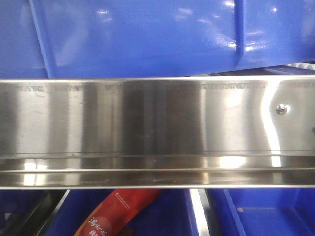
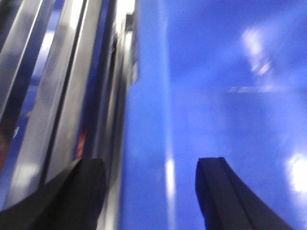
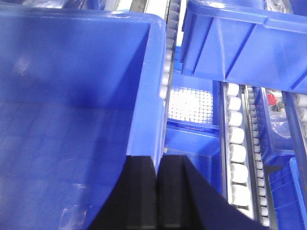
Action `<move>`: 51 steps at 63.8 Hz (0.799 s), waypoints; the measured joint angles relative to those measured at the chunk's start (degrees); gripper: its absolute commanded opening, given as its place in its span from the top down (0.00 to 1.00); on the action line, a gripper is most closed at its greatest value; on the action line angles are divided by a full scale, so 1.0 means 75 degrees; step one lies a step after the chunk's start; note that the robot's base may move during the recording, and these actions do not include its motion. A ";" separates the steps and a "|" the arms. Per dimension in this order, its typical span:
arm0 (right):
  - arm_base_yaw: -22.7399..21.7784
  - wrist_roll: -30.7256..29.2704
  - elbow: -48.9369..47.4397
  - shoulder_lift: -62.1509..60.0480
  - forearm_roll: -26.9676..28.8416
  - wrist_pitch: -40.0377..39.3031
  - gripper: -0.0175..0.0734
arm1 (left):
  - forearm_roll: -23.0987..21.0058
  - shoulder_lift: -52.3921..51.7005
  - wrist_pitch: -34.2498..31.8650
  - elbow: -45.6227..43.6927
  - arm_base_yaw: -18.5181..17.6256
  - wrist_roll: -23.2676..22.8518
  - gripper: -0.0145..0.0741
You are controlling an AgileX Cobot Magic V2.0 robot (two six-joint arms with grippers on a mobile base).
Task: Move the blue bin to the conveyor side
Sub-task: 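Close both grippers on opposite side walls of the blue bin, then lift the blue bin with both grippers and pull it off the rollers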
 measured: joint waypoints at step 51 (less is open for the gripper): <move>0.0000 0.0000 -0.0003 0.0311 0.0000 0.0000 0.45 | -0.0002 0.0000 0.0085 0.0000 0.0000 -0.0014 0.85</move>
